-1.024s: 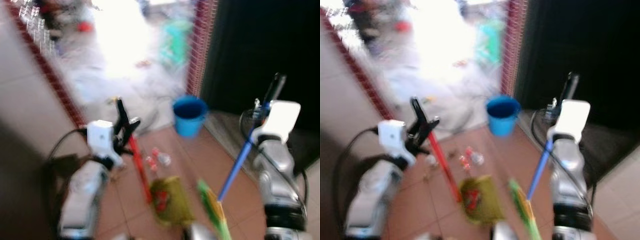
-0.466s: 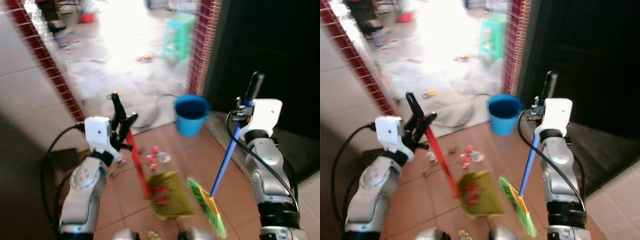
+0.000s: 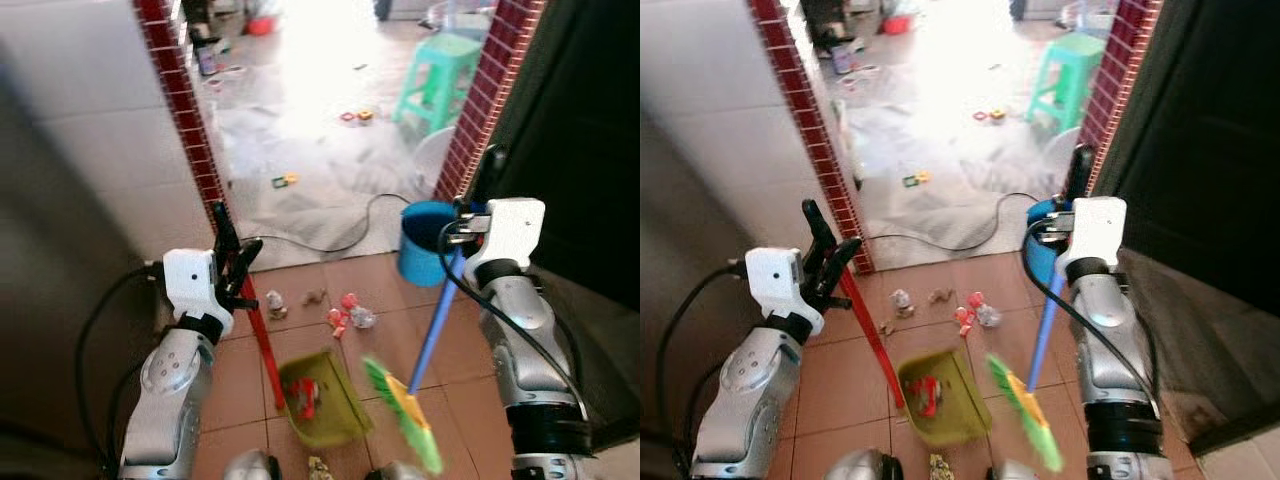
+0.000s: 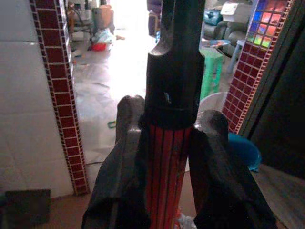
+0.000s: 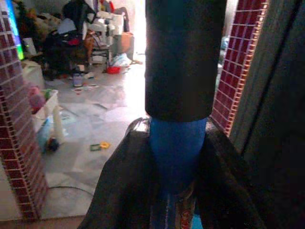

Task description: Sweep floor

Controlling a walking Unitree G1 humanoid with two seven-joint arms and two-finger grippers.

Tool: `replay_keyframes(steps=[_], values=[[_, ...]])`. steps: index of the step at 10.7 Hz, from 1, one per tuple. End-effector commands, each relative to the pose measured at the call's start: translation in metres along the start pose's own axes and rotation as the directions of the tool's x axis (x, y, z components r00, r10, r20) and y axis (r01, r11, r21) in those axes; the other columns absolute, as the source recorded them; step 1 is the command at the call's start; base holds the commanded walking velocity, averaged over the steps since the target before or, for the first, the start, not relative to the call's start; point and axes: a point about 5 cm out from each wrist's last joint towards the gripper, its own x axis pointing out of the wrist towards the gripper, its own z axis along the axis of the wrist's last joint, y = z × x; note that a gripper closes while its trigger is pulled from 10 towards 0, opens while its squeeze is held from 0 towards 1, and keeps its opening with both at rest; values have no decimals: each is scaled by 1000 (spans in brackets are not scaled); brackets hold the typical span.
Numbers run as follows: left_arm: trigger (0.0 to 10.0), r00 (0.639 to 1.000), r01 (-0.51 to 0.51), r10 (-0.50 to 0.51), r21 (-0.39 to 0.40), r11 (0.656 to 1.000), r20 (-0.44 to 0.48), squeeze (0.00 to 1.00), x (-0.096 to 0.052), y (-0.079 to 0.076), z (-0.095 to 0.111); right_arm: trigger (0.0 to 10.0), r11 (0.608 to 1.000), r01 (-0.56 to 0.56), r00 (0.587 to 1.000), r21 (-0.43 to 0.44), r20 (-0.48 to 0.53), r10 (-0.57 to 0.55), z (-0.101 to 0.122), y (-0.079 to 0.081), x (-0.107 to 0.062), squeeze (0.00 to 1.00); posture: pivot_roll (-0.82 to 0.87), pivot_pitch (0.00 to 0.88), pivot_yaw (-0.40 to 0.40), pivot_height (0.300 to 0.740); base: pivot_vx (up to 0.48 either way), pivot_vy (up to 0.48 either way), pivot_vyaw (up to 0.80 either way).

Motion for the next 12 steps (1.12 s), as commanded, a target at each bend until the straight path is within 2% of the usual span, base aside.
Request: replay_keyframes(steps=[1,5,7,10,12], values=[[10000,998,14,-15,4,1000,67,0,3,-1,13,10000,1000,-4,999,-10,37,4,9,0,2,0,-68,0,17,740,0,-259,0],[10000,995,31,-32,13,999,95,0,15,1,21,10000,999,18,998,-38,54,-16,10,-6,2,0,-90,0,46,740,0,-447,0],[10000,995,33,-34,15,999,98,0,17,1,22,10000,999,29,999,-45,47,-27,8,-10,1,0,-90,0,46,740,0,-454,0],[10000,995,25,-27,17,1000,96,0,17,1,20,10000,999,23,999,-31,48,-22,10,-9,4,0,-88,0,43,740,0,-435,0],[10000,995,24,-26,18,1000,98,0,18,1,20,10000,1000,1,997,-29,82,1,19,-4,9,0,-96,0,51,740,0,-394,0]])
